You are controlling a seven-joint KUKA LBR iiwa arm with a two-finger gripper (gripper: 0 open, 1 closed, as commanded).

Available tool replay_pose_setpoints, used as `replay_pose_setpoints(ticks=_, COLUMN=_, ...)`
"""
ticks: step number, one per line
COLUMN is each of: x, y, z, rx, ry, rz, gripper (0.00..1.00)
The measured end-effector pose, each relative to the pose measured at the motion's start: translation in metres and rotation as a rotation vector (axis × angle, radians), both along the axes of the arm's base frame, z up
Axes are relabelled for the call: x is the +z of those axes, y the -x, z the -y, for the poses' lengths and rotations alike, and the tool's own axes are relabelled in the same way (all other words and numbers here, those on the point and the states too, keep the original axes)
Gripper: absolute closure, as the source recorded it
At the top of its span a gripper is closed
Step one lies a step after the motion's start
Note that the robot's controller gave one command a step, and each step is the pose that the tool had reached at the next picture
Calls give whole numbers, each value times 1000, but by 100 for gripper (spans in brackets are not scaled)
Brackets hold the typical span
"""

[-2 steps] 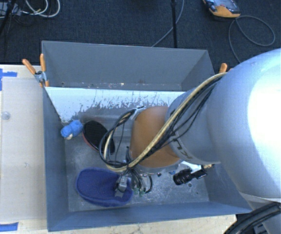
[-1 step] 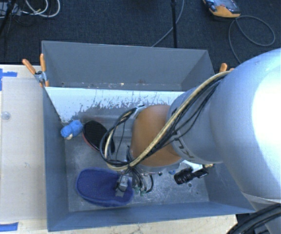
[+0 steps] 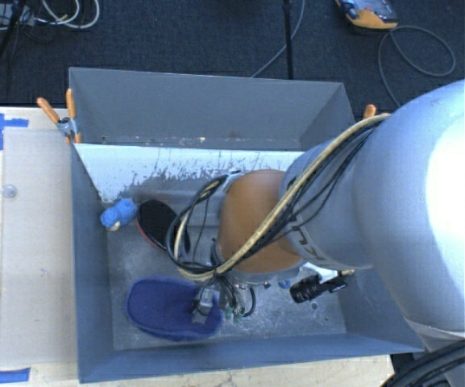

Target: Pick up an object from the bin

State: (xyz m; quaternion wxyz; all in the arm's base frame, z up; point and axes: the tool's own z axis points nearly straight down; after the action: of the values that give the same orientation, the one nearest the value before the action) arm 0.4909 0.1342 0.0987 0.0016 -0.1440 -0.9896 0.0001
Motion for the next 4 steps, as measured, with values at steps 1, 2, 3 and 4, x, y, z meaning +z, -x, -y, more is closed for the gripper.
replay_pose_setpoints(ticks=1, x=8, y=1, z=0, rx=0, ry=1, rz=-4, gripper=100)
replay_pose_setpoints(ticks=2, x=22, y=1, z=0, rx=1, ry=0, rz=-2, gripper=100)
replay_pose_setpoints(ticks=3, x=29, y=0, z=0, rx=2, ry=0, rz=0, gripper=100)
replay_pose_setpoints(ticks=4, x=36, y=1, z=1, rx=2, ry=1, rz=-5, gripper=100)
